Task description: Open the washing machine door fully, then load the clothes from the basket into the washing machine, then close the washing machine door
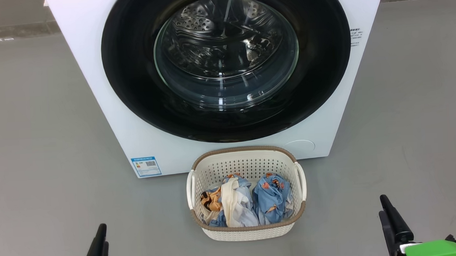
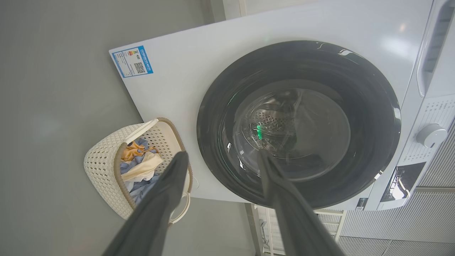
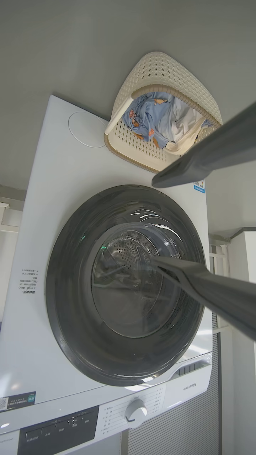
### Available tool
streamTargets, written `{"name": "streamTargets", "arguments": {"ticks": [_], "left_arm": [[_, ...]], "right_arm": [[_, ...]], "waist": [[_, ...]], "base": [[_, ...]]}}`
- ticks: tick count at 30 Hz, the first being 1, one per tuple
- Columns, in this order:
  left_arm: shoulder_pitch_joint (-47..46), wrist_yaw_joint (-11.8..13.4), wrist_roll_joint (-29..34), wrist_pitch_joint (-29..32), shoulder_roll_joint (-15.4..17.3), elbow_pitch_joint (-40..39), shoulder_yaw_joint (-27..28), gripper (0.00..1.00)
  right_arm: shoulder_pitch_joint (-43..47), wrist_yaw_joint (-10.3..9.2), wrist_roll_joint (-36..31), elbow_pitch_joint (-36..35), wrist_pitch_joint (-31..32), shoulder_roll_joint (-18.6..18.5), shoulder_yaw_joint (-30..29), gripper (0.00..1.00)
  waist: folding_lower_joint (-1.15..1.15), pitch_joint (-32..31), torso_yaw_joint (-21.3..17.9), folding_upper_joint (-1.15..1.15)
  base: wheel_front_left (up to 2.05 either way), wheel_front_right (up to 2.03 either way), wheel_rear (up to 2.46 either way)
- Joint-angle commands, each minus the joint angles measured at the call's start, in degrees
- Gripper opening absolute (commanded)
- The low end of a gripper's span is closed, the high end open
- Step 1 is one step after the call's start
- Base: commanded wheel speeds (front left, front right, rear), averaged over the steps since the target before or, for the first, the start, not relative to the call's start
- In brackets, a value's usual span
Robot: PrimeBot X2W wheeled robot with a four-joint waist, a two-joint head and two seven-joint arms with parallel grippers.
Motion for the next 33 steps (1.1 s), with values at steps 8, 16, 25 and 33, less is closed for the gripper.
{"name": "streamTargets", "arguments": {"ticks": [8,16,25,33], "left_arm": [[-1.15,-0.1,7.68,-1.81,1.74,-3.02,-0.05,1.0],[-0.77,-0.12,14.55,-3.16,2.08,-4.0,-0.54,1.0],[-0.35,-0.13,21.33,-4.67,2.38,-4.55,-0.88,1.0],[0.0,-0.14,26.52,-5.85,2.7,-4.95,-1.31,1.0]], "right_arm": [[-2.47,0.02,-7.77,-1.56,-1.95,-1.54,1.99,1.0],[-2.73,0.03,-14.04,-1.6,-3.3,-2.32,3.05,1.0],[-3.1,0.03,-20.85,-1.41,-4.81,-3.15,4.3,1.0],[-3.2,0.04,-25.56,-1.25,-5.98,-3.75,5.4,1.0]], "waist": [[-0.01,-0.06,0.14,0.0],[-0.01,-0.08,0.21,0.0],[-0.01,-0.17,0.14,0.0],[-0.01,-0.34,0.1,0.0]], "base": [[0.0,0.0,0.0],[0.0,0.0,0.0],[0.0,0.0,0.0],[0.0,0.0,0.0]]}}
